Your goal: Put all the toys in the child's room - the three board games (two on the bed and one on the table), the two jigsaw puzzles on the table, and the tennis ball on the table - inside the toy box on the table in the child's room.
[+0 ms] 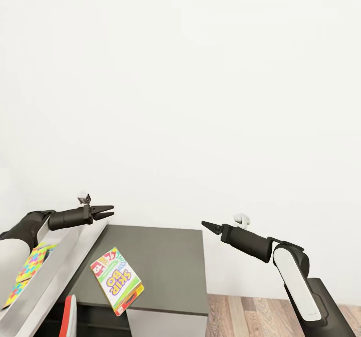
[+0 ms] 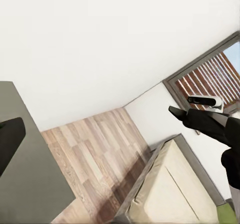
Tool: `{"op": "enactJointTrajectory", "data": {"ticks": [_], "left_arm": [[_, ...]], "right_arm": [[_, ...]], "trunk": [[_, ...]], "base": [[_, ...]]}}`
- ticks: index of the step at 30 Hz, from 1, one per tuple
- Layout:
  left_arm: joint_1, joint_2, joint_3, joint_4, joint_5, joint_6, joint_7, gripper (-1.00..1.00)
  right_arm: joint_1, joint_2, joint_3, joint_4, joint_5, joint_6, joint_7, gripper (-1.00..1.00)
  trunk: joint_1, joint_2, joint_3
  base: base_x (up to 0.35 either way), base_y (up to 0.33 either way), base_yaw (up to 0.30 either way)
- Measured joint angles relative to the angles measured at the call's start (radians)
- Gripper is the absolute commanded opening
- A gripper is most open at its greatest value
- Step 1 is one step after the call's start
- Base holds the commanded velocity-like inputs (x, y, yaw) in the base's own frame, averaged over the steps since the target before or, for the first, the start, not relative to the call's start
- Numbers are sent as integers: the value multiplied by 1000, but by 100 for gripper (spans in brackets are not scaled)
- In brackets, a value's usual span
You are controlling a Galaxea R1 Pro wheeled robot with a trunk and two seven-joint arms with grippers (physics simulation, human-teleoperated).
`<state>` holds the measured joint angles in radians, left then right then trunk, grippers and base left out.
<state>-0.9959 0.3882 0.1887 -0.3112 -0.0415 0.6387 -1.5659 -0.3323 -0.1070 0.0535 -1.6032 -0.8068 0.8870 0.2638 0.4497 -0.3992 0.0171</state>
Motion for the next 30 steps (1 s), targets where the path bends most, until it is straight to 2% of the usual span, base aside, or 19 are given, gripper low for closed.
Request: {"op": "enactJointTrajectory", "data": {"ticks": [26,30], "left_arm": [[1,-1,0,0,-4,2,0,100],[1,-1,-2,0,-26,5,1,100]], "right_arm": [[0,1,-2,2,-1,-2,-10,100],[0,1,-3,4,-2,-2,-13,100]], "trunk": [[0,0,0],[0,0,0]], "base": [[-3,0,-10],[0,0,0]]}}
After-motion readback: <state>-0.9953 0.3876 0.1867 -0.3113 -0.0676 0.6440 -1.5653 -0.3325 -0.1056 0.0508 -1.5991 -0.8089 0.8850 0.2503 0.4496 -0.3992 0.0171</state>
